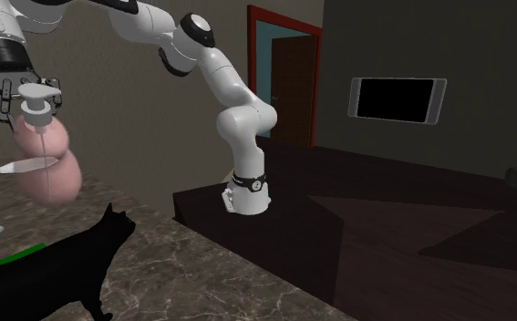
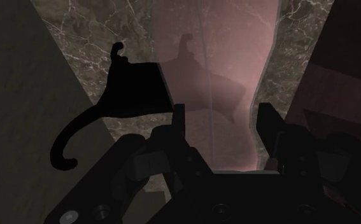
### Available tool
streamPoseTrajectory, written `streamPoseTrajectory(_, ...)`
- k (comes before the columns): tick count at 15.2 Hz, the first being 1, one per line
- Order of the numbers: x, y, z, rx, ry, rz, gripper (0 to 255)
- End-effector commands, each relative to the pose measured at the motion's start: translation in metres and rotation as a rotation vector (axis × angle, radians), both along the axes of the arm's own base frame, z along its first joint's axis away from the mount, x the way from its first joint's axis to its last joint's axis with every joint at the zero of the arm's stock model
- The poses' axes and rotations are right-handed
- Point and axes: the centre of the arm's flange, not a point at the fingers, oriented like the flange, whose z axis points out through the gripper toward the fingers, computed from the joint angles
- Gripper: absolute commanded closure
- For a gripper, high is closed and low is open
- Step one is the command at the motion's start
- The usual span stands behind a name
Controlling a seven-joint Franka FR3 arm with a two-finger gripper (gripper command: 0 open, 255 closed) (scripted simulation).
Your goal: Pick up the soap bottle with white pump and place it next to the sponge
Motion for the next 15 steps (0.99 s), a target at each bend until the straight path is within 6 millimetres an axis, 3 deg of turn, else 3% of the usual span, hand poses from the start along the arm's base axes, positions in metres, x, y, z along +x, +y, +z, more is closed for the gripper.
streamPoseTrajectory(1, 0.0, 0.0, -0.01, -0.001, -0.001, 0.0, 255)
streamPoseTrajectory(15, 0.0, 0.0, -0.084, -0.001, -0.001, 0.0, 255)
